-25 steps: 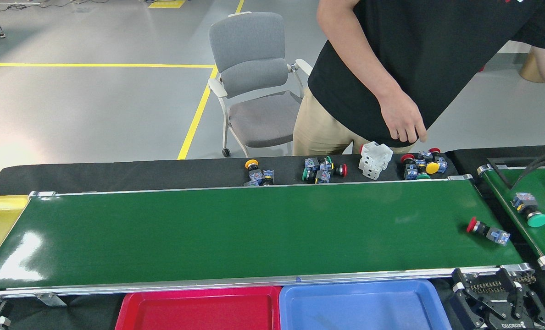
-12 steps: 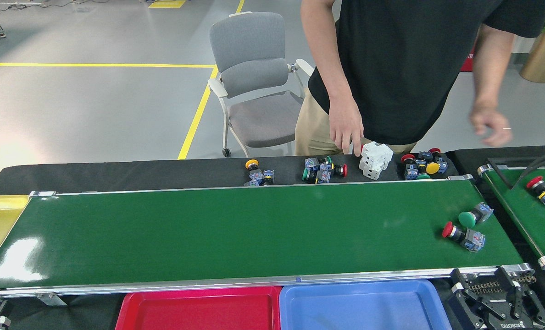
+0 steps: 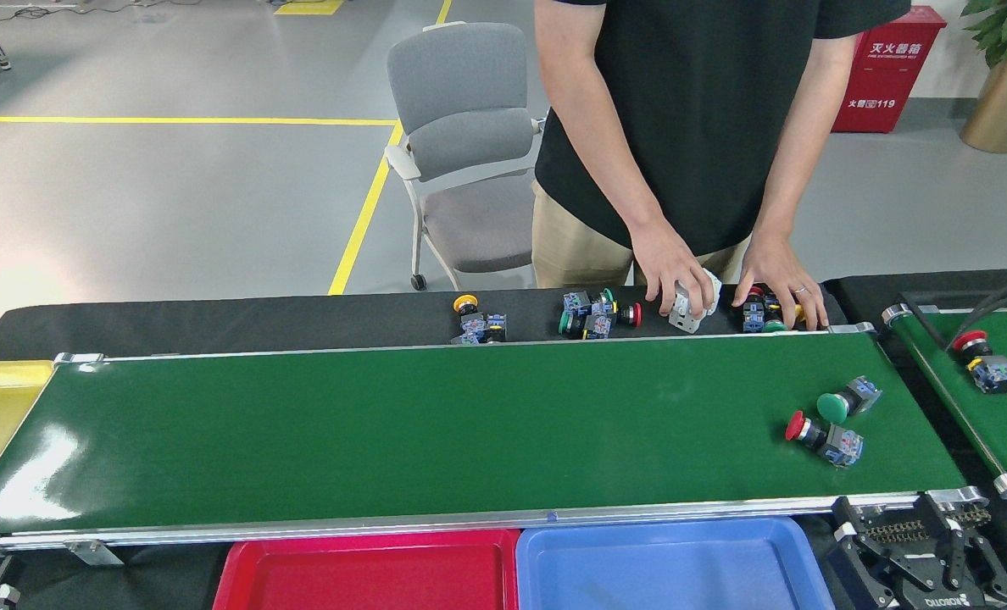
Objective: Pick switch part from conveyor to tray
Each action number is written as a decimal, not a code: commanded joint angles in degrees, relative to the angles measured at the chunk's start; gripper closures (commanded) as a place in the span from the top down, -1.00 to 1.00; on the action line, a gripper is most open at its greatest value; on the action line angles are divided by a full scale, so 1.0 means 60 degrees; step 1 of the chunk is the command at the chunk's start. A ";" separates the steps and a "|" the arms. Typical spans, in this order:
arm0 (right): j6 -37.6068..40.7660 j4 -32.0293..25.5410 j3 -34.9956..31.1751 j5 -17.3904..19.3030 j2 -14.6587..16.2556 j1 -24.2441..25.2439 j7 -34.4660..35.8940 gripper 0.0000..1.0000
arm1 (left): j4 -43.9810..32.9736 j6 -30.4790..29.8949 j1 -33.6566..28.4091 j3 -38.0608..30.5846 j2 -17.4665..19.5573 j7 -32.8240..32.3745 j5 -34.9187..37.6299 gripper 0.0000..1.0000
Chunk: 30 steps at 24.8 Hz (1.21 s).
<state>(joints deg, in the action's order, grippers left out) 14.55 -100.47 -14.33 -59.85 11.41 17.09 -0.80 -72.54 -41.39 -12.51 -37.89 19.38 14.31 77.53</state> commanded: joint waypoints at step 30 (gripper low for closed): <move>0.0124 0.4133 0.2447 -0.0719 -0.0100 -0.4211 -0.1829 -0.88 | -0.0068 -0.0016 0.0224 0.0163 0.0095 0.0061 -0.0031 1.00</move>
<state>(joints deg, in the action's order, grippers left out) 14.35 -75.26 0.29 -64.36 10.88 -7.48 -10.96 -72.52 -41.40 -11.57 -36.71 19.39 14.46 77.53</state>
